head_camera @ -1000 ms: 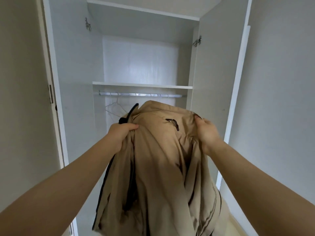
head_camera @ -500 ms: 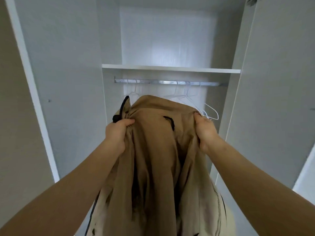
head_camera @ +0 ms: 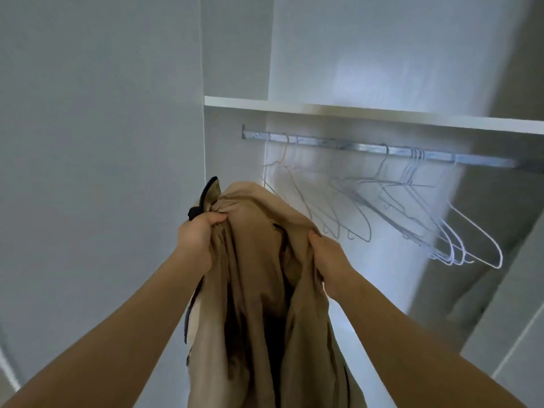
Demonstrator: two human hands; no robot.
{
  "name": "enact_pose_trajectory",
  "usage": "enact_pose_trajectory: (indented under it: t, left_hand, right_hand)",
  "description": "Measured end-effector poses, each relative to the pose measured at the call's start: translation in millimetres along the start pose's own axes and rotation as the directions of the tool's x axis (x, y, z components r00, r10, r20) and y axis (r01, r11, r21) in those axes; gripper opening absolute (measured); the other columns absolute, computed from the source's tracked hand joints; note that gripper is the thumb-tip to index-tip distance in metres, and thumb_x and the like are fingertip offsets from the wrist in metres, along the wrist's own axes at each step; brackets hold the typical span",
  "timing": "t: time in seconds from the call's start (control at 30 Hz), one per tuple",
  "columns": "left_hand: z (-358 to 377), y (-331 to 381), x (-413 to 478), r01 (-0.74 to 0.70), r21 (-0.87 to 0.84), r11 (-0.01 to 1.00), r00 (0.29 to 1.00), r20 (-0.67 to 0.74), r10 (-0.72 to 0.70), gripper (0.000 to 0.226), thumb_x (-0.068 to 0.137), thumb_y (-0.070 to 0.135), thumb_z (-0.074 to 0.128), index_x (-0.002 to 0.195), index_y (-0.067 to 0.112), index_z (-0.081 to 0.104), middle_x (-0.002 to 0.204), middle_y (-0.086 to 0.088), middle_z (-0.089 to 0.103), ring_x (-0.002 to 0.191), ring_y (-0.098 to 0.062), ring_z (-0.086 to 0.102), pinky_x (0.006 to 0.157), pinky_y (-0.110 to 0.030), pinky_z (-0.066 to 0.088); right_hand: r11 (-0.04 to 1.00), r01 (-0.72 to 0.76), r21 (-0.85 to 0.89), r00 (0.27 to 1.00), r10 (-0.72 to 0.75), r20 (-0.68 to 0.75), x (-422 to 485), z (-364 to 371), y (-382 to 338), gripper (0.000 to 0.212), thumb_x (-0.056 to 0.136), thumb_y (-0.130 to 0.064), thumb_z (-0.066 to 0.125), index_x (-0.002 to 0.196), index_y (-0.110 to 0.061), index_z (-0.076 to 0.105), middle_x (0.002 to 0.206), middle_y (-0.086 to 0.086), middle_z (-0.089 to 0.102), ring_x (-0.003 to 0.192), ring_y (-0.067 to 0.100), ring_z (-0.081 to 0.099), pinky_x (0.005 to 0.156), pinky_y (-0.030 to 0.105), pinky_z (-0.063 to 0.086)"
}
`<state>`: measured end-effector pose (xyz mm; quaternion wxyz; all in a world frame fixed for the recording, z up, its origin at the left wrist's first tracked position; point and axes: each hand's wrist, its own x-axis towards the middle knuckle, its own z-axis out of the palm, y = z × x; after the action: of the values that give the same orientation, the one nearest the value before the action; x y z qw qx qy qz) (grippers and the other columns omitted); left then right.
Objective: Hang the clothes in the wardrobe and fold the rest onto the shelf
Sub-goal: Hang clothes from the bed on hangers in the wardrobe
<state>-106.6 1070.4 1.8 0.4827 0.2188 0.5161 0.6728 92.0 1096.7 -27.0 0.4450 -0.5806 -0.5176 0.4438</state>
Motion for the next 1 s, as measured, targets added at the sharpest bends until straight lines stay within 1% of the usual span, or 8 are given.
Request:
enact_pose_trajectory:
  t: [0.1, 0.2, 0.27, 0.33, 0.53, 0.73, 0.87, 1.0]
  left_hand:
    - [9.5, 6.7, 43.7, -0.005, 0.016, 1.0, 1.0, -0.011, 0.005, 0.04, 0.075, 0.005, 0.064, 0.114, -0.001, 0.059, 0.108, -0.018, 0.066, 0.096, -0.035, 0.063, 0.088, -0.044, 0.051]
    - [18.2, 17.0, 80.3, 0.009, 0.019, 1.0, 1.0, -0.01, -0.009, 0.034, 0.074, 0.004, 0.065, 0.108, -0.001, 0.061, 0.1, -0.017, 0.067, 0.089, -0.035, 0.063, 0.077, -0.042, 0.053]
    - [25.9, 21.4, 99.8, 0.006, 0.008, 1.0, 1.0, -0.012, -0.006, 0.028, 0.075, 0.002, 0.065, 0.102, -0.002, 0.061, 0.087, -0.015, 0.065, 0.076, -0.031, 0.061, 0.067, -0.036, 0.051]
    - [36.2, 23.4, 115.0, 0.02, 0.034, 0.999, 1.0, -0.009, -0.019, 0.033, 0.075, 0.001, 0.066, 0.106, -0.004, 0.058, 0.086, -0.014, 0.062, 0.075, -0.03, 0.059, 0.073, -0.038, 0.051]
    - [44.1, 19.2, 150.6, 0.039, 0.052, 0.998, 0.999, -0.024, -0.037, 0.03, 0.075, 0.001, 0.067, 0.104, -0.005, 0.062, 0.089, -0.018, 0.064, 0.076, -0.032, 0.06, 0.072, -0.036, 0.052]
    - [56.9, 32.4, 179.7, 0.033, 0.019, 0.999, 0.997, -0.077, -0.032, 0.031, 0.074, 0.004, 0.068, 0.104, -0.003, 0.063, 0.094, -0.019, 0.066, 0.085, -0.036, 0.063, 0.075, -0.04, 0.052]
    - [68.0, 33.0, 190.8, 0.01, -0.022, 1.0, 0.998, -0.061, -0.011, 0.026, 0.074, 0.003, 0.067, 0.099, -0.001, 0.065, 0.089, -0.016, 0.068, 0.078, -0.033, 0.064, 0.06, -0.032, 0.048]
    - [72.0, 32.1, 197.9, 0.0, -0.05, 0.999, 0.998, -0.061, -0.003, 0.029, 0.074, 0.003, 0.066, 0.102, -0.001, 0.065, 0.094, -0.018, 0.069, 0.083, -0.035, 0.065, 0.063, -0.033, 0.05]
  right_hand:
    - [0.997, 0.07, -0.029, 0.995, -0.068, 0.072, 38.8, 21.6, 2.4, 0.031, 0.098, -0.025, 0.042, 0.109, -0.001, 0.059, 0.08, 0.001, 0.058, 0.07, 0.011, 0.054, 0.062, 0.021, 0.046]
    - [0.992, 0.077, -0.097, 0.988, -0.063, 0.14, 74.0, 39.2, -6.3, 0.028, 0.098, -0.026, 0.044, 0.085, -0.006, 0.06, 0.066, -0.006, 0.051, 0.056, 0.003, 0.047, 0.049, 0.01, 0.04]
    - [0.99, 0.058, -0.128, 0.984, -0.035, 0.176, 97.5, 47.7, -18.2, 0.033, 0.098, -0.028, 0.043, 0.074, -0.011, 0.058, 0.059, -0.002, 0.054, 0.054, 0.009, 0.051, 0.056, 0.016, 0.044]
    - [0.99, 0.088, -0.107, 0.986, -0.071, 0.148, 122.9, 52.3, -32.0, 0.032, 0.097, -0.026, 0.045, 0.072, -0.014, 0.06, 0.055, 0.0, 0.056, 0.052, 0.012, 0.053, 0.059, 0.023, 0.047]
    - [0.795, 0.307, -0.523, 0.93, -0.368, -0.015, 196.9, 49.6, -46.9, 0.015, 0.092, -0.019, 0.048, 0.087, -0.013, 0.06, 0.086, 0.004, 0.063, 0.072, 0.015, 0.053, 0.059, 0.024, 0.038]
    - [0.581, 0.224, -0.782, 0.929, -0.37, -0.009, 261.8, 50.5, -47.4, 0.038, 0.091, -0.02, 0.049, 0.129, -0.018, 0.046, 0.13, 0.01, 0.046, 0.115, 0.03, 0.044, 0.091, 0.036, 0.038]
    - [0.537, 0.149, -0.831, 0.967, -0.253, 0.01, 281.4, 54.0, -36.2, 0.048, 0.091, -0.016, 0.048, 0.137, -0.025, 0.035, 0.135, 0.011, 0.037, 0.12, 0.031, 0.038, 0.097, 0.04, 0.036]
    - [0.408, 0.332, -0.851, 0.828, -0.558, 0.055, 288.7, 76.1, -41.9, 0.037, 0.092, -0.019, 0.047, 0.129, -0.023, 0.048, 0.126, 0.01, 0.043, 0.112, 0.026, 0.043, 0.091, 0.033, 0.037]
